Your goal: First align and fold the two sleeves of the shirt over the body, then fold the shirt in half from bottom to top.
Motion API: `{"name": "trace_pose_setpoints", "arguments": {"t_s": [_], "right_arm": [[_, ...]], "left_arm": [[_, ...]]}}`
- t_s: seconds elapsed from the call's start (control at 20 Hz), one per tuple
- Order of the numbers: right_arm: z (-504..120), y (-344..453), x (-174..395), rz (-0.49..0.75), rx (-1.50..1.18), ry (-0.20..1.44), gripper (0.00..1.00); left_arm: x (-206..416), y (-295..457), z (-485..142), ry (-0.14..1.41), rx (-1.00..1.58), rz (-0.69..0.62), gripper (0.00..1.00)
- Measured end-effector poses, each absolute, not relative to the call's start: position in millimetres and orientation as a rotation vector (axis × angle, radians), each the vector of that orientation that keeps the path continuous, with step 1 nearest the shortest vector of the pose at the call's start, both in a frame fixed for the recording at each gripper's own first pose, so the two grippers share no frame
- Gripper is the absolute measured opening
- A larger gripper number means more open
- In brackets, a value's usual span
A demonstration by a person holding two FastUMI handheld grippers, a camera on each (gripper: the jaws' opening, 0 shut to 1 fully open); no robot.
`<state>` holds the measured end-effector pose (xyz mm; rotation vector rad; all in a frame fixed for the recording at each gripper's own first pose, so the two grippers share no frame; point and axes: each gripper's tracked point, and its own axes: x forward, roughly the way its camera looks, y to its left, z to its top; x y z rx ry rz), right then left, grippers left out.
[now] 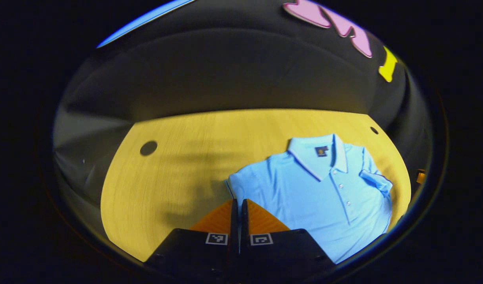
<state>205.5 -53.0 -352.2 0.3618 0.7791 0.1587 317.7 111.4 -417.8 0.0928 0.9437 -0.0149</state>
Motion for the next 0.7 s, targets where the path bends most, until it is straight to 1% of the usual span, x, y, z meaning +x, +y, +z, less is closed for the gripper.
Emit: {"name": "trace_pose_setpoints", "arguments": {"t_s": [0.1, 0.2, 0.3, 0.35, 0.4, 0.5, 0.6, 0.65, 0.7], "right_arm": [[-350.4, -50.4, 206.3, 0.162, 0.373, 0.775, 0.98], [-346.8, -45.3, 207.3, 0.171, 0.388, 0.770, 0.98], [-346.1, -39.6, 205.0, 0.194, 0.386, 0.770, 0.98], [-345.5, -37.9, 202.2, 0.205, 0.382, 0.775, 0.98], [-344.8, -37.1, 200.0, 0.214, 0.381, 0.775, 0.98], [-344.8, -35.4, 196.3, 0.236, 0.376, 0.778, 0.98], [-347.5, -35.4, 191.4, 0.257, 0.374, 0.788, 0.98], [-349.0, -33.8, 187.5, 0.271, 0.379, 0.796, 0.98], [-349.5, -31.5, 179.7, 0.304, 0.385, 0.806, 0.98]], "left_arm": [[320.9, 72.7, -410.7, 0.938, 0.077, -0.110, 0.06], [322.5, 40.7, -420.8, 0.960, 0.072, -0.169, 0.06], [317.9, 20.2, -446.4, 1.012, 0.042, -0.177, 0.07], [314.9, 11.2, -465.6, 1.054, 0.016, -0.168, 0.12], [312.5, 5.8, -469.3, 1.072, -0.006, -0.172, 0.08], [307.9, -2.9, -466.0, 1.069, -0.051, -0.182, 0.41], [302.9, -2.1, -448.1, 1.050, -0.069, -0.188, 0.75], [295.9, 1.7, -437.5, 1.043, -0.064, -0.187, 0.77], [280.0, 10.7, -415.9, 1.027, -0.056, -0.186, 0.89]]}}
